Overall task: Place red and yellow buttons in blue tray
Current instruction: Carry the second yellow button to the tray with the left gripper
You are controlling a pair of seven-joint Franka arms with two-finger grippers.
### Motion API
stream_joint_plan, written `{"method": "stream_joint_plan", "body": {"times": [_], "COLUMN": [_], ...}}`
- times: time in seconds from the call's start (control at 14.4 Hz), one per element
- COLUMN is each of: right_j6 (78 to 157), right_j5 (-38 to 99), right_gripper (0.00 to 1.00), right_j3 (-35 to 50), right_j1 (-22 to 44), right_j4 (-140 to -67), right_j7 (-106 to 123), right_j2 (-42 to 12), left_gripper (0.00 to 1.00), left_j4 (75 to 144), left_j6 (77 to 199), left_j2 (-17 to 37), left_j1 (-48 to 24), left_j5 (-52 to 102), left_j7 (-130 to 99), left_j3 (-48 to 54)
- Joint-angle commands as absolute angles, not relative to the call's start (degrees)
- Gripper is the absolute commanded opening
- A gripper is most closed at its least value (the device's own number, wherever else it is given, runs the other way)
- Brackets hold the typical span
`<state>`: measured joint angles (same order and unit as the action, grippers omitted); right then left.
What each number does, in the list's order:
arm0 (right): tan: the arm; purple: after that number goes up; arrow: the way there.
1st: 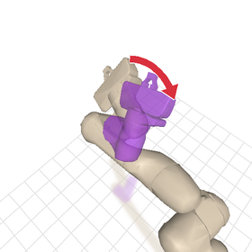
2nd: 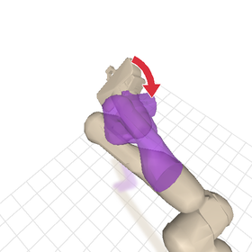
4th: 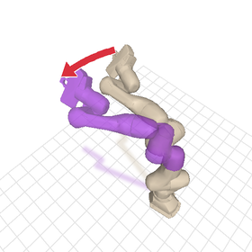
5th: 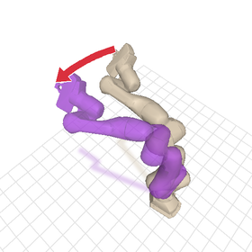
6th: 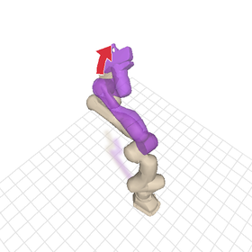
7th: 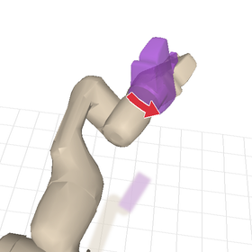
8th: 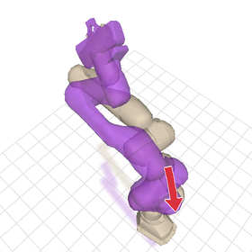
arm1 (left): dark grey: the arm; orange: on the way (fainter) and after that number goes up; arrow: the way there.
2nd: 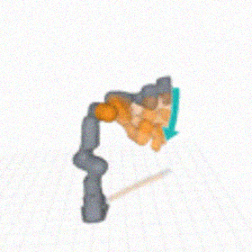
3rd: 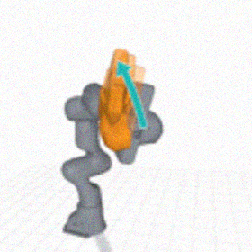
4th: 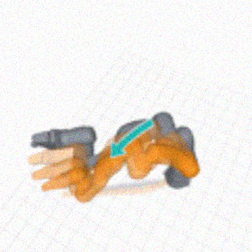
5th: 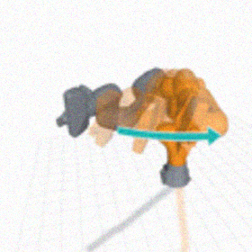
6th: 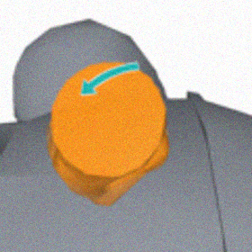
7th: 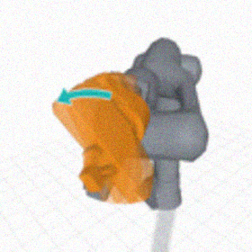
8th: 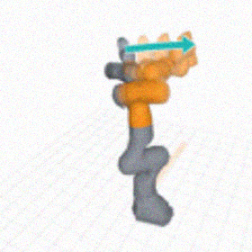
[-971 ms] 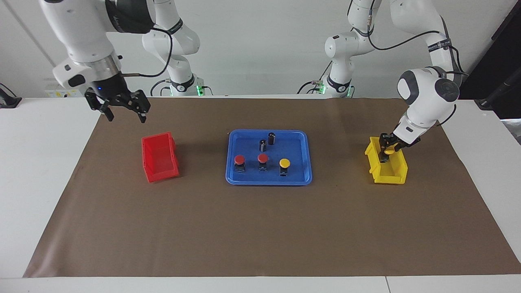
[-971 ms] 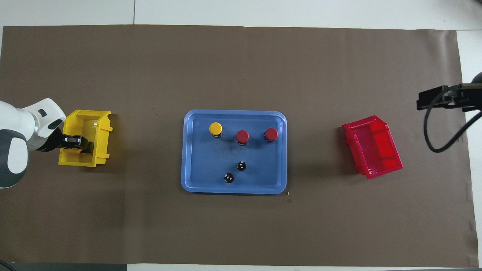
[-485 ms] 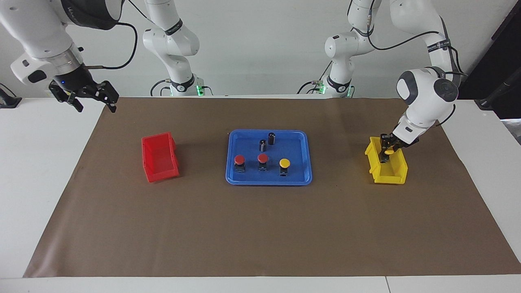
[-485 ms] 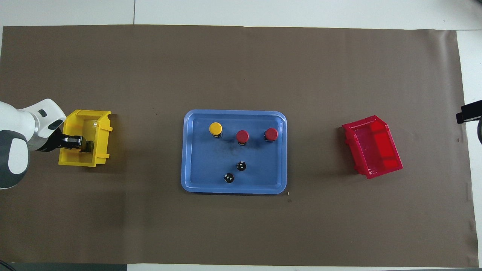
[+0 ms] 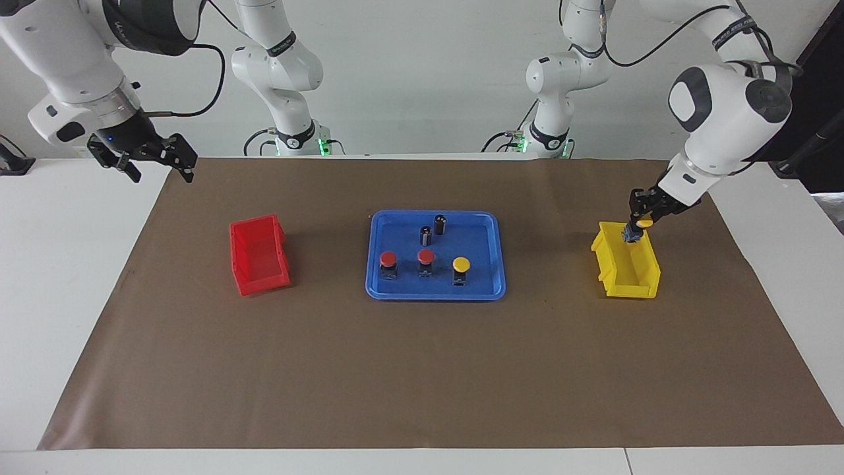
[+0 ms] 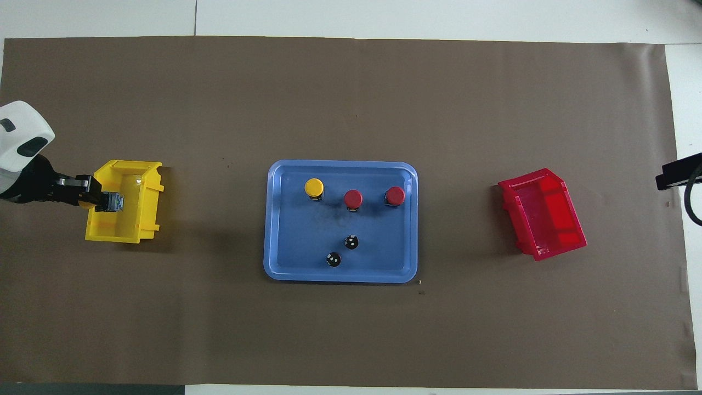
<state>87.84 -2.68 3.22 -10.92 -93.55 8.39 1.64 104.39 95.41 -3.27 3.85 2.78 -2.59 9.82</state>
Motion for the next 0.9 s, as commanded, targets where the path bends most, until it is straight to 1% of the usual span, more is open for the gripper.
{"method": "stream_joint_plan", "body": {"times": [0.0,0.14,0.28,0.35,0.42,0.55,0.83], "right_j6": [90.5,90.3,90.4,90.4,90.6,90.5,90.1], "right_j5": [-0.3,0.1,-0.2,-0.2,-0.2,-0.8,-3.0], "right_gripper": [1.00,1.00,1.00,1.00,1.00,1.00,1.00], "right_j3": [4.0,4.0,4.1,4.1,4.0,4.0,4.0], "right_j1": [-10.6,-10.0,-9.3,-9.3,-9.5,-9.5,-9.4], "right_j4": [-95.5,-97.2,-97.2,-97.0,-96.9,-96.9,-96.8], "right_j7": [7.4,7.3,7.2,7.4,7.4,7.3,7.4], "right_j2": [2.8,3.3,3.3,3.3,3.3,3.3,3.2], "left_gripper": [0.14,0.13,0.12,0.09,0.09,0.08,0.08], "left_j4": [99.0,100.4,99.8,99.9,99.9,100.1,99.6], "left_j6": [94.1,98.1,101.4,103.4,105.1,107.9,109.3], "left_j2": [-0.9,0.8,4.3,5.7,7.8,10.3,13.1], "left_j1": [-5.5,-9.8,-12.7,-13.4,-14.4,-15.7,-16.3], "left_j5": [3.1,3.1,3.0,2.9,2.8,2.6,2.4], "left_j7": [-18.1,-22.8,-24.4,-24.5,-24.6,-25.0,-25.0], "left_j3": [10.6,10.6,10.5,10.6,10.5,10.5,10.5]}}
